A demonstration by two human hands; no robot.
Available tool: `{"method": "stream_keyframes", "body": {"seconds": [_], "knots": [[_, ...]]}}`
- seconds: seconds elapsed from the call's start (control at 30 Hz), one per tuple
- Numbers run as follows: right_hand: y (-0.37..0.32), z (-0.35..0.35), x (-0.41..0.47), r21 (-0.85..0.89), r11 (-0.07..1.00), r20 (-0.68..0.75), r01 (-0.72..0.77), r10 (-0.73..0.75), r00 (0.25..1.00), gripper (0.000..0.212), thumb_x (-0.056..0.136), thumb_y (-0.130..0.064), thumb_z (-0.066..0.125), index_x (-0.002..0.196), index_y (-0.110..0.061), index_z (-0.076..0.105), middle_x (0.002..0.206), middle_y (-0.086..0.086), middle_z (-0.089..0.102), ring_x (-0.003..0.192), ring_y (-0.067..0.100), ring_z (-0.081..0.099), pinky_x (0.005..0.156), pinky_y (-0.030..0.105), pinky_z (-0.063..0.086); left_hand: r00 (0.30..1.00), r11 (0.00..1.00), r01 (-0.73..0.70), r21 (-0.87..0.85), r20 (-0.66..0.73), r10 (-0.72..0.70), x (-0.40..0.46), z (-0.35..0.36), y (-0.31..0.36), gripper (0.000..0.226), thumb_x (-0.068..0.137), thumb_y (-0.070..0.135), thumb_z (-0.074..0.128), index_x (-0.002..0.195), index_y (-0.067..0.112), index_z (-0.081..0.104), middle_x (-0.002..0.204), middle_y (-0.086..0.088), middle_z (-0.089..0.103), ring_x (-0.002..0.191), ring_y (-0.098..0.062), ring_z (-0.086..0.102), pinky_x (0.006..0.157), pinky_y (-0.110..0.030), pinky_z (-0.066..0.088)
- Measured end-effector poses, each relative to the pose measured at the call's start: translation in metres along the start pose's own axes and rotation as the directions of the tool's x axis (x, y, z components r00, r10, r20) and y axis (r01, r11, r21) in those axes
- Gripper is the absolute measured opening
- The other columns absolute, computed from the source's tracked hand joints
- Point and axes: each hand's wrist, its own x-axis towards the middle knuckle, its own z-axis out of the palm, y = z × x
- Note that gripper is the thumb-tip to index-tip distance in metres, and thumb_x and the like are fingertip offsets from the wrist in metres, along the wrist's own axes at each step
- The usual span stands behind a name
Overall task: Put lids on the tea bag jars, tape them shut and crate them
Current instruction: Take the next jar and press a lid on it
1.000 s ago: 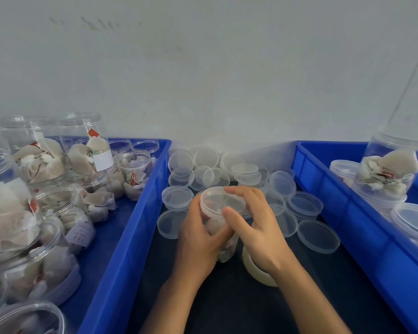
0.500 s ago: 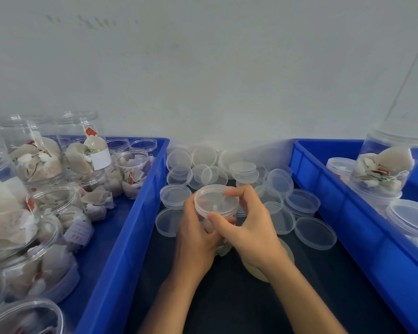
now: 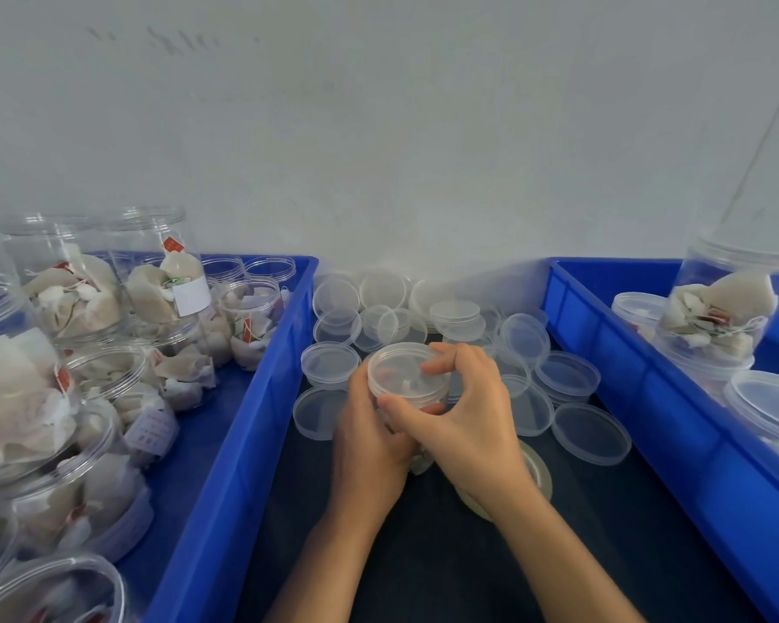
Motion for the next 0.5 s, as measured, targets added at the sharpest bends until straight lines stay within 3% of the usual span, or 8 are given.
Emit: {"method": "stream_keyframes", "body": {"seconds": [0.07, 0.13, 0.23, 0.3, 0.43, 0.5], "knots": [[0.0, 0.002, -0.001, -0.019, 1.0, -0.024, 0.025, -0.025, 0.999, 0.048, 0.062, -0.058, 0.086, 0.096, -0.044, 0.056, 0.117, -0.025, 0.056, 0.126, 0.003, 0.05, 0.084, 0.027, 0.055, 1.0, 1.0, -0.003, 0.002, -0.001, 0.003, 0.0, 0.001, 0.002, 0.064, 0.077, 0.04, 0.094, 0.125, 0.051, 0.052, 0.119, 0.032, 0.068, 0.106, 0.009, 0.068, 0.079, -0.01, 0.053], [0.002, -0.003, 0.0, 0.017, 0.999, 0.052, 0.032, -0.032, 0.998, 0.046, 0.065, -0.055, 0.085, 0.101, -0.045, 0.058, 0.122, -0.025, 0.057, 0.127, 0.001, 0.05, 0.085, 0.018, 0.052, 1.0, 1.0, -0.001, -0.011, 0.011, 0.001, 0.001, -0.001, 0.002, 0.065, 0.074, 0.046, 0.092, 0.125, 0.052, 0.052, 0.119, 0.033, 0.068, 0.107, 0.01, 0.067, 0.081, -0.009, 0.053], [0.003, -0.011, 0.0, 0.22, 0.972, 0.22, -0.08, 0.03, 0.975, 0.041, 0.072, -0.037, 0.087, 0.105, -0.042, 0.063, 0.127, -0.025, 0.066, 0.117, -0.003, 0.064, 0.081, 0.011, 0.053, 0.999, 0.998, 0.01, -0.065, 0.031, -0.008, 0.003, -0.002, 0.001, 0.068, 0.069, 0.053, 0.088, 0.128, 0.053, 0.054, 0.122, 0.03, 0.069, 0.112, 0.006, 0.068, 0.085, -0.011, 0.054], [0.005, -0.01, -0.001, 0.235, 0.967, 0.187, -0.098, 0.054, 0.981, 0.04, 0.071, -0.032, 0.088, 0.101, -0.041, 0.063, 0.121, -0.022, 0.07, 0.108, -0.001, 0.069, 0.077, 0.014, 0.056, 1.0, 0.996, 0.007, -0.086, 0.026, -0.005, 0.003, 0.0, 0.0, 0.069, 0.07, 0.049, 0.089, 0.13, 0.054, 0.055, 0.122, 0.026, 0.072, 0.111, 0.003, 0.07, 0.085, -0.014, 0.057], [0.005, -0.003, -0.001, 0.123, 0.986, 0.049, -0.111, 0.106, 0.993, 0.044, 0.064, -0.048, 0.09, 0.1, -0.045, 0.065, 0.115, -0.023, 0.072, 0.106, 0.006, 0.072, 0.082, 0.035, 0.063, 0.998, 0.983, 0.056, -0.175, 0.021, -0.053, 0.003, 0.003, -0.002, 0.07, 0.07, 0.04, 0.092, 0.13, 0.055, 0.062, 0.12, 0.017, 0.076, 0.11, -0.006, 0.075, 0.086, -0.034, 0.064], [0.005, -0.001, -0.004, 0.059, 0.994, -0.013, -0.089, 0.09, 0.996, 0.044, 0.063, -0.053, 0.089, 0.099, -0.048, 0.065, 0.112, -0.024, 0.073, 0.106, 0.007, 0.071, 0.083, 0.038, 0.062, 0.998, 0.981, 0.062, -0.186, 0.03, -0.058, 0.003, 0.004, 0.0, 0.069, 0.07, 0.038, 0.092, 0.131, 0.052, 0.063, 0.119, 0.016, 0.078, 0.108, -0.008, 0.076, 0.086, -0.038, 0.064]]}}
